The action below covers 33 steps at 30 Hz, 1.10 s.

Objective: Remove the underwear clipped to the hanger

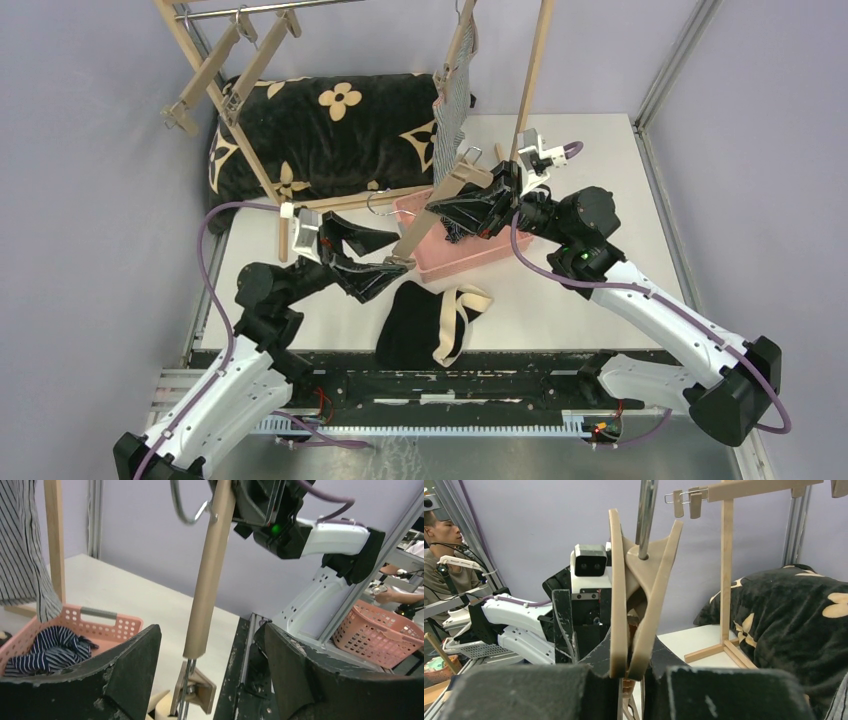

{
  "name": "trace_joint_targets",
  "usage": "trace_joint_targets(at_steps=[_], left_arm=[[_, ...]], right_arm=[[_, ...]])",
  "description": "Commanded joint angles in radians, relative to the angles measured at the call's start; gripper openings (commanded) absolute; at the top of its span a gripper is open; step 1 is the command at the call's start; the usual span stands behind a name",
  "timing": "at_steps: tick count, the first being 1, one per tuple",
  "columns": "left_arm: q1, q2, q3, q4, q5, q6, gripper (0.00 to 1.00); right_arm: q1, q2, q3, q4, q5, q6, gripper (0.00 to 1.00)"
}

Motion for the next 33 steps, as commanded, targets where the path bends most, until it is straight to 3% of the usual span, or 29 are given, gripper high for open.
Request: trace_joint_targets(at_steps=[1, 11, 12, 15, 17, 20, 21, 23, 26, 28, 33], left_arm=[[-0.001, 0.022, 0.055, 0.087, -0.001, -0.002, 0.82], [-0.001, 0.072, 0.044, 0.132, 0.013, -0.014, 0.79], [-0.001, 0.077, 0.044, 0.137, 0.011, -0.014, 0.74], [-0.001, 0.089, 0.043, 0.154, 0.004, -0.016, 0.37], [-0.001, 0.101, 0.044, 0.164, 0.005, -0.022, 0.32], [-0.003, 0.124, 0.043, 0.185, 0.024, -0.04, 0.37], [-0.004, 0.132, 0.041, 0.198, 0.033, -0.046, 0.3], [-0.007, 0.144, 0.038, 0.208, 0.041, -0.053, 0.05], [-0.009, 0.151, 0.045, 0.209, 0.057, -0.059, 0.03], [-0.01, 0.145, 0.058, 0.208, 0.059, -0.065, 0.03], [-0.01, 0.091, 0.158, -0.037, 0.0, 0.018, 0.03]], right_arm=[[0.007, -0.007, 0.042, 0.04, -0.004, -0.01, 0.01], [0.013, 0.011, 0.052, 0.062, -0.008, 0.003, 0.01], [0.016, 0.011, 0.054, 0.062, -0.008, 0.003, 0.01], [0.018, 0.011, 0.051, 0.061, -0.008, 0.003, 0.01], [0.02, 0.012, 0.048, 0.06, -0.006, 0.002, 0.01], [0.021, 0.018, 0.045, 0.066, -0.003, 0.002, 0.01], [0.021, 0.021, 0.046, 0.07, -0.001, 0.003, 0.01], [0.024, 0.025, 0.049, 0.073, -0.001, 0.003, 0.01], [0.023, 0.024, 0.048, 0.073, 0.001, 0.002, 0.02], [0.024, 0.015, 0.044, 0.051, 0.018, -0.011, 0.26], [0.024, -0.031, 0.009, -0.027, 0.072, -0.065, 0.55]])
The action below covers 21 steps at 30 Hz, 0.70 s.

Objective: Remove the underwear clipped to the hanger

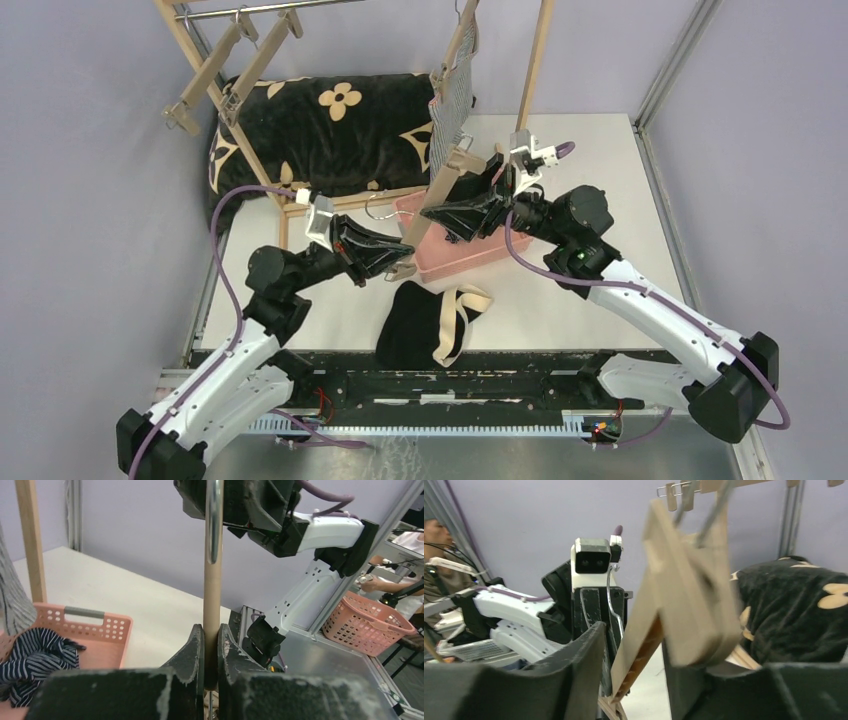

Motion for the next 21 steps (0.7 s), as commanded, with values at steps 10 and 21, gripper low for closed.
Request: trace_joint_targets(at_steps=[10, 21], left_arm=[[0.001, -0.046, 0.529, -0.987, -0.462, 0.315, 0.03], [0.002, 0.175, 0.928, -1.51, -0.934, 0.483, 0.03]], right_arm=[[0.087, -0.139, -0.084, -0.361, 0.222, -0.248, 0.71], [0.46, -0.034, -0.194, -0.781, 0.711, -0.402, 0.69]])
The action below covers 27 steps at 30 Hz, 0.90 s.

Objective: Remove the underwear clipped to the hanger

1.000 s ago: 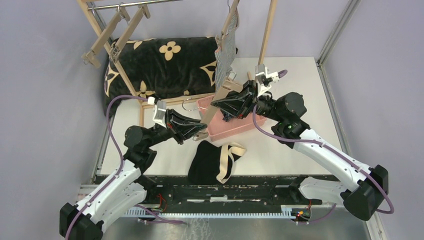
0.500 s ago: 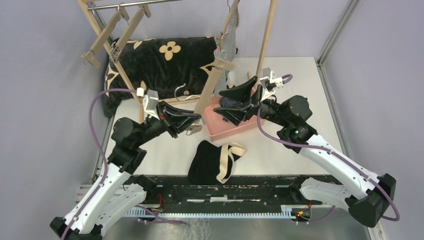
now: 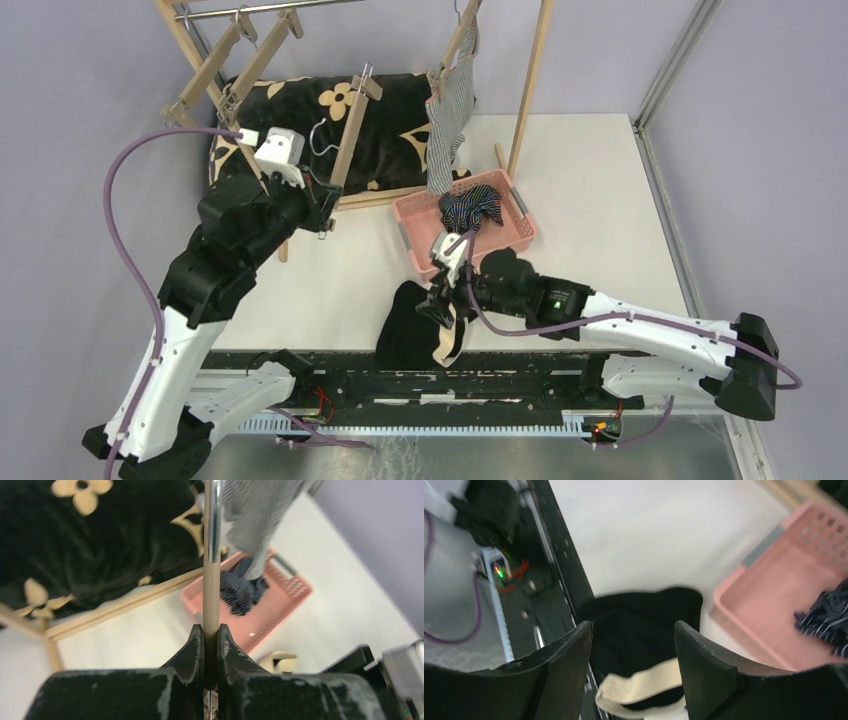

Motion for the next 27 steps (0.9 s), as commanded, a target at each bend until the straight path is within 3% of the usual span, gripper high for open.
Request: trace_joint_targets(at_steps=[1, 5, 11, 19, 27], left_arm=[[0.001, 0.071, 0.112, -0.212, -0.193, 0.116, 0.03], [0.001, 0.158, 0.184, -0.24, -0.228, 0.145, 0.03], [0.013, 0.373, 0.426, -0.307, -0.217, 0.184, 0.03], [0.055, 0.548, 0.683, -0.317, -0.212, 0.198, 0.03], [0.224, 0.624, 0.732, -0.325, -0.041, 0.217, 0.03]], right_arm=[[0.097, 0.041, -0.073, -0.114, 0.207, -0.014, 0.69], [0.143, 0.1, -0.135, -0.07, 0.206, 0.042, 0.7], [0.17, 0.164, -0.169, -0.014, 0.214, 0.084, 0.75], [0.171, 0.315, -0.199, 0.139, 0.128, 0.141, 0.8], [0.171, 0.48, -0.209, 0.211, 0.078, 0.19, 0.79]])
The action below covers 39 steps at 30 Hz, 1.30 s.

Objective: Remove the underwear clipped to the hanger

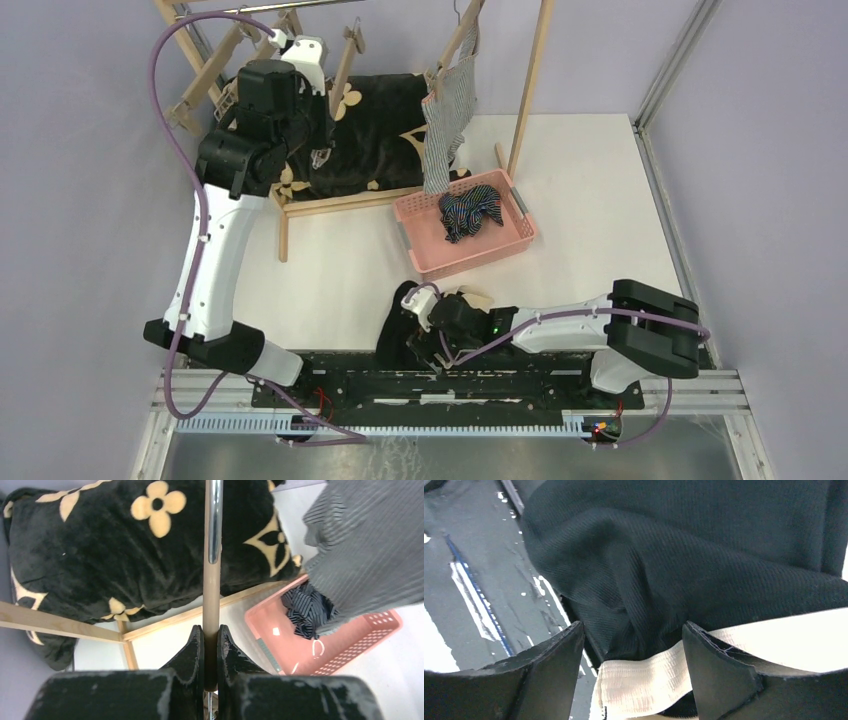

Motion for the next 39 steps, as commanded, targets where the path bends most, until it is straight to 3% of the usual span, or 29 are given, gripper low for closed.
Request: trace_joint_targets(at_steps=[1, 5, 6, 7, 8, 9, 21, 26, 33, 39], left_arm=[[0.117, 0.013, 0.026, 0.034, 0.128, 0.049, 0.03], [0.193, 0.01, 0.023, 0.076, 0.185, 0.044, 0.03], [0.201, 0.011, 0.028, 0.087, 0.198, 0.044, 0.03], [0.208, 0.014, 0.035, 0.092, 0.211, 0.043, 0.03], [0.212, 0.017, 0.043, 0.095, 0.223, 0.044, 0.03], [0.215, 0.021, 0.051, 0.098, 0.234, 0.044, 0.03], [0.23, -0.04, 0.011, 0.253, 0.226, 0.015, 0.03], [0.233, -0.044, 0.011, 0.303, 0.226, 0.011, 0.03], [0.237, -0.032, -0.007, 0.356, 0.229, -0.001, 0.03], [0.246, 0.003, 0.018, 0.375, 0.249, -0.015, 0.03]], right_arm=[[0.006, 0.04, -0.009, 0.081, -0.029, 0.048, 0.78], [0.006, 0.085, 0.011, 0.051, -0.03, 0.05, 0.66], [0.006, 0.102, 0.026, 0.039, -0.032, 0.049, 0.55], [0.006, 0.117, 0.044, 0.023, -0.037, 0.045, 0.39], [0.006, 0.132, 0.066, 0.004, -0.045, 0.041, 0.14], [0.006, 0.138, 0.089, -0.012, -0.048, 0.038, 0.02], [0.015, -0.211, 0.287, -0.154, 0.106, -0.111, 0.01], [0.015, -0.342, 0.332, -0.188, 0.36, -0.197, 0.01], [0.001, -0.43, 0.319, -0.022, 0.735, -0.404, 0.01], [-0.146, -0.46, 0.344, 0.059, 0.71, -0.46, 0.01]])
